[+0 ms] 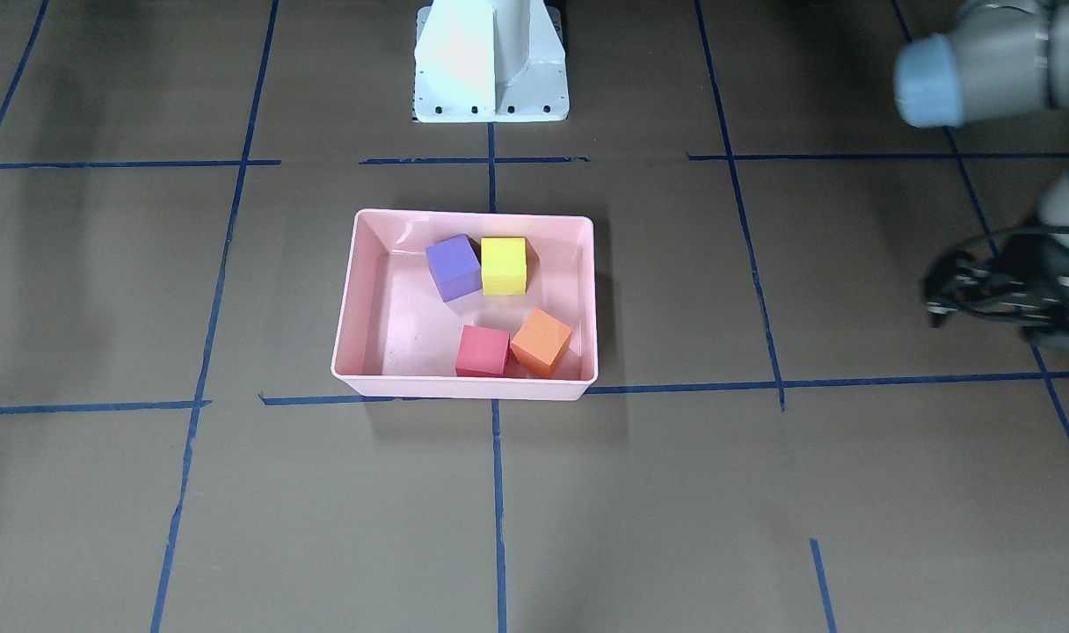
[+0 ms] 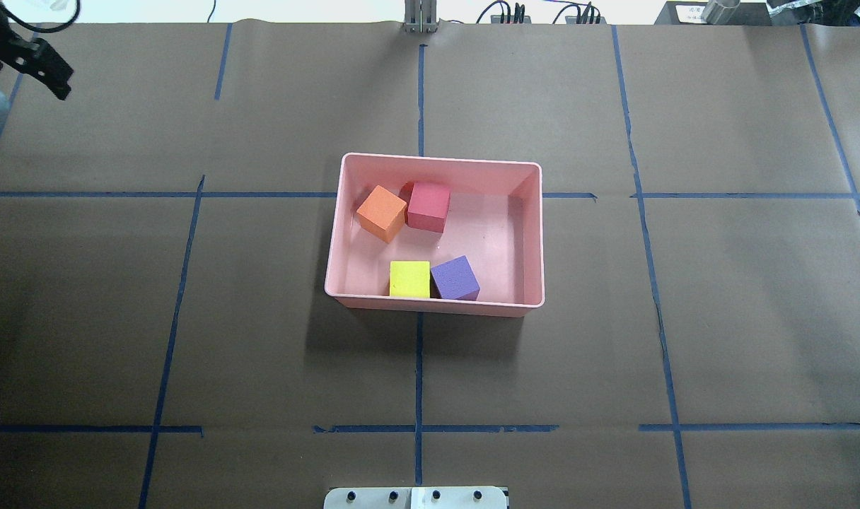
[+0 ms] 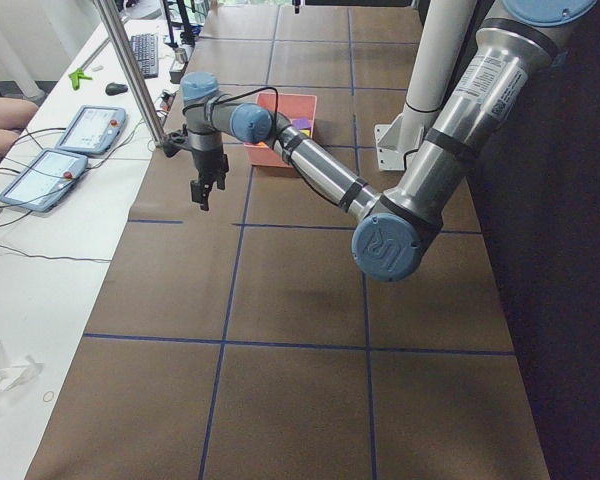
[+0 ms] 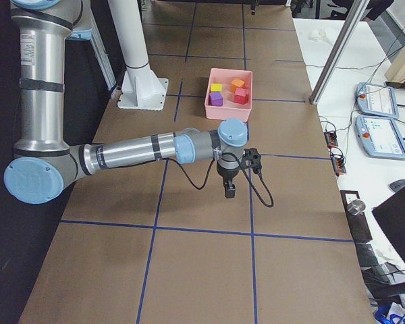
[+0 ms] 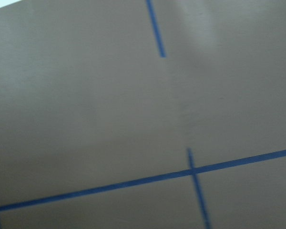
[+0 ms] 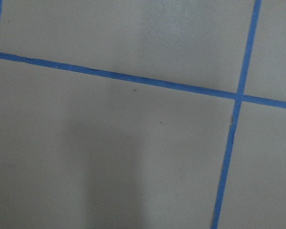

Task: Place blocks into pink bin with both arms

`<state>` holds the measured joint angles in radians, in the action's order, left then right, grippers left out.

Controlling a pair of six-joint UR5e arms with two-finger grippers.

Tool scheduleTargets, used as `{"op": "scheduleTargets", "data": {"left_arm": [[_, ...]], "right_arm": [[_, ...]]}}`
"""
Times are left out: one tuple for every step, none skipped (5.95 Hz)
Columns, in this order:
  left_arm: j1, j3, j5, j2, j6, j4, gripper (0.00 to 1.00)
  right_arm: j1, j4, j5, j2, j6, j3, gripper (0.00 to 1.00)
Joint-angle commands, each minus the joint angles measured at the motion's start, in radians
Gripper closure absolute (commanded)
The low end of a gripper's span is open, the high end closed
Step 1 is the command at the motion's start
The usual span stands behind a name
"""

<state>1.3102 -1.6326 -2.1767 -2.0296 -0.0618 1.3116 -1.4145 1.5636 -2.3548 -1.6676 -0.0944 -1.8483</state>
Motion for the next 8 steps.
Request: {"op": "scheduleTargets", "data": {"left_arm": [[0.232, 0.169, -0.098, 0.075, 0.300, 0.011, 0.00], [0.250, 0.143, -0.080, 0.185, 0.297, 0.070, 0.00], [0.250, 0.151, -0.078, 0.265, 0.278, 0.187, 0.00], [0.253, 0.157, -0.090, 0.307, 0.254, 0.268, 0.00], [0.244, 0.166, -0.087, 0.327, 0.252, 0.273, 0.00], [0.241, 0.162, -0.092, 0.328, 0.258, 0.273, 0.00], [0.241, 0.154, -0.092, 0.330, 0.258, 0.267, 0.00], [0.241, 0.161, -0.092, 0.330, 0.258, 0.264, 0.00]], "right_arm": [[-0.043, -0.002, 0.002, -0.064, 0.008, -0.005, 0.00], [-0.043, -0.002, 0.005, -0.092, 0.008, 0.001, 0.00], [-0.046, -0.002, 0.005, -0.110, 0.007, -0.002, 0.00], [-0.058, -0.002, -0.010, -0.112, 0.004, -0.002, 0.00], [-0.058, -0.007, -0.011, -0.109, 0.008, -0.024, 0.00], [-0.058, -0.004, -0.005, -0.107, 0.007, -0.031, 0.00], [-0.058, -0.005, -0.005, -0.113, 0.007, -0.032, 0.00], [-0.058, -0.004, -0.001, -0.113, 0.007, -0.029, 0.00]]}}
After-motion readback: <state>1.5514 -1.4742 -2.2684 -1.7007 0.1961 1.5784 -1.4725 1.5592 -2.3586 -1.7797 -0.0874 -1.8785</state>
